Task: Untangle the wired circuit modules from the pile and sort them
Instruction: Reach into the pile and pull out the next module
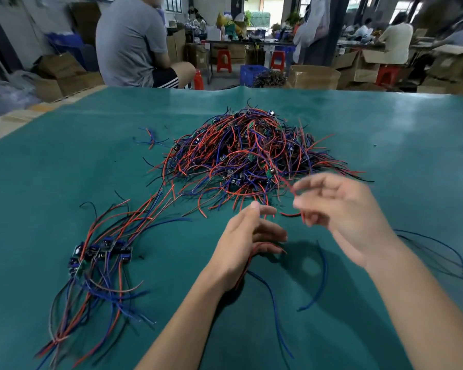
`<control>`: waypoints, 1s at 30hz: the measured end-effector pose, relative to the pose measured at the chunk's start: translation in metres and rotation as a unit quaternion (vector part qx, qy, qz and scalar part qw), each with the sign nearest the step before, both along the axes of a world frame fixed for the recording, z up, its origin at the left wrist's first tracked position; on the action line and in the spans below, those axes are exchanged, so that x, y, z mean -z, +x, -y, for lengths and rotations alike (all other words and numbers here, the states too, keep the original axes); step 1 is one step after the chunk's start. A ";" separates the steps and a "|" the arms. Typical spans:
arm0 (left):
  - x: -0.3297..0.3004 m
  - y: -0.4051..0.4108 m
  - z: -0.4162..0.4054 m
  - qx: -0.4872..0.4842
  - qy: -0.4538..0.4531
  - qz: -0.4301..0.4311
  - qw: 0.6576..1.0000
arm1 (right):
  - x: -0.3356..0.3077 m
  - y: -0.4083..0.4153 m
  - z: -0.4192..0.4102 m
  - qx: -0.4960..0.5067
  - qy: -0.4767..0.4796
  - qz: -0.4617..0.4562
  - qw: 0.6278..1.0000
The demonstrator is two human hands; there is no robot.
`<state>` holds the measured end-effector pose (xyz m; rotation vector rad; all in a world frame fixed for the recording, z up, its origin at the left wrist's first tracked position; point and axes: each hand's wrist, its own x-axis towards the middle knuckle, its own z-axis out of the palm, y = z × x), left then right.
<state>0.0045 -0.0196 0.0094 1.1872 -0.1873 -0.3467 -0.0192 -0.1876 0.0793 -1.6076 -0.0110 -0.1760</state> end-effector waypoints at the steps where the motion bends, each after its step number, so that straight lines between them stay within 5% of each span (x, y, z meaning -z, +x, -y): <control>1: -0.001 0.001 0.000 0.001 -0.006 -0.007 1.000 | 0.007 -0.008 -0.002 -0.049 -0.013 -0.018 0.999; 10: 0.002 -0.001 -0.004 0.003 0.057 0.047 0.997 | 0.038 -0.028 -0.020 -0.242 -0.110 -0.115 0.957; 13: 0.001 -0.001 -0.005 -0.002 0.060 0.055 0.997 | 0.039 -0.024 -0.017 -0.186 -0.108 -0.107 0.971; 18: 0.001 -0.002 -0.005 0.023 0.057 0.067 0.996 | 0.050 -0.011 -0.003 0.071 -0.102 -0.056 0.991; 24: 0.000 -0.004 -0.006 0.051 0.084 0.084 0.992 | 0.048 -0.010 -0.003 0.036 0.053 -0.024 0.998; 30: -0.002 -0.006 -0.006 0.049 0.134 0.140 0.980 | 0.055 -0.009 -0.008 0.010 0.052 -0.031 0.998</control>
